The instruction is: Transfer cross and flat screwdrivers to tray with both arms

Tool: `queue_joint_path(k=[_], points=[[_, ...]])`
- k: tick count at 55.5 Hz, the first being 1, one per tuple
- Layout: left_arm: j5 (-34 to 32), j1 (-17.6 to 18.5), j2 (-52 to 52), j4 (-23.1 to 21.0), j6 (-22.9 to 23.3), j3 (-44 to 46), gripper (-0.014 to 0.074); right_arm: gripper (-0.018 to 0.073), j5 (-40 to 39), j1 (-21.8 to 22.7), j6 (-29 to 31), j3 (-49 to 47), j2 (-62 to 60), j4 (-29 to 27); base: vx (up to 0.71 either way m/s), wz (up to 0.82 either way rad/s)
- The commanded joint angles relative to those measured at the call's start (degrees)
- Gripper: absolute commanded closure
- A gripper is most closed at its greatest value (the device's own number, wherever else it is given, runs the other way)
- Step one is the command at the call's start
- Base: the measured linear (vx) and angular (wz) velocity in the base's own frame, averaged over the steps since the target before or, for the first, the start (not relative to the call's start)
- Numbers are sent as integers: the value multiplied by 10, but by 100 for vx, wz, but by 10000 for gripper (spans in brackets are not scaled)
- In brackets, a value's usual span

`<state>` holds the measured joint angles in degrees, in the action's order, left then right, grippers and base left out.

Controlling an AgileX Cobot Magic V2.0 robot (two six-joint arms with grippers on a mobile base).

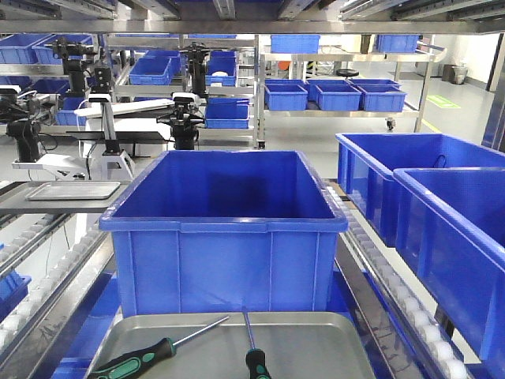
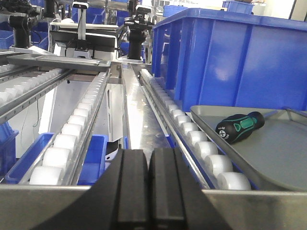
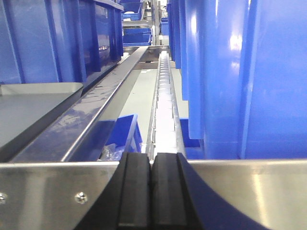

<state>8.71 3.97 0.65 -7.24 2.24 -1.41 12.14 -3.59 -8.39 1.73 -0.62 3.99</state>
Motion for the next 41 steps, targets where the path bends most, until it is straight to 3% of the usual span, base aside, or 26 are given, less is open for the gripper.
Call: queue_joint_path(k=[1, 41], points=[[-47, 1, 2, -1, 5, 13, 602, 570, -51, 4, -3, 4, 2, -2, 0, 0], [-47, 1, 2, -1, 5, 13, 602, 570, -51, 4, -2, 4, 2, -2, 0, 0]])
